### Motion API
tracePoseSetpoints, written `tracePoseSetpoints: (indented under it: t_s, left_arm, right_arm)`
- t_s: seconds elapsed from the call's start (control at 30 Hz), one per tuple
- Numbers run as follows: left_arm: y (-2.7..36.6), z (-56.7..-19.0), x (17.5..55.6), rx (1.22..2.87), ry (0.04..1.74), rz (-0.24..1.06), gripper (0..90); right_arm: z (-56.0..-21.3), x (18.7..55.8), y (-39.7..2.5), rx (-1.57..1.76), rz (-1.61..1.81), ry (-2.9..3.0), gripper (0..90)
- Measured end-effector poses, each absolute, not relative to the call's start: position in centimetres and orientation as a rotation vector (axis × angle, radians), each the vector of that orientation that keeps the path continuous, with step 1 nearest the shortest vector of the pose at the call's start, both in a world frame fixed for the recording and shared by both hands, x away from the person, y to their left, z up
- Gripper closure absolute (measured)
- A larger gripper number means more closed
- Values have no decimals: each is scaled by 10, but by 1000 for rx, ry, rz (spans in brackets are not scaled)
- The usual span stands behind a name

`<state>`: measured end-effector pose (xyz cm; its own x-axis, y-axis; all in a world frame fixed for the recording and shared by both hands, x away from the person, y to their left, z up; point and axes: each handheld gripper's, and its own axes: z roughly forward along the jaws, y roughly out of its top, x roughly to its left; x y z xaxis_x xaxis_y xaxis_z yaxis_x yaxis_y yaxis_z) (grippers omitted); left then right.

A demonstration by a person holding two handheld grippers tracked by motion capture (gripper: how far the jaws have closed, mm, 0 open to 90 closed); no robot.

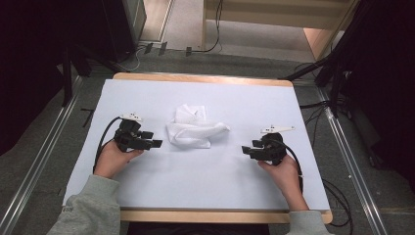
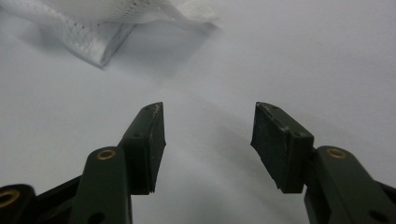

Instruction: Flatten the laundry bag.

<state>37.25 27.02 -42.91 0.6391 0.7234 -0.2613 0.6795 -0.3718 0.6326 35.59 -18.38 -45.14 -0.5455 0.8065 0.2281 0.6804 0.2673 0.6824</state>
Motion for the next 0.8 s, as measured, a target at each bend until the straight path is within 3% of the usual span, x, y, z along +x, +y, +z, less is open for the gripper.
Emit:
tracePoseSetpoints:
  t_s: [0.8]
  left_arm:
    - [270,-427,372,2121,1088,76,397]
  right_arm:
    - [-447,355,-182,1399,1132,2355,489]
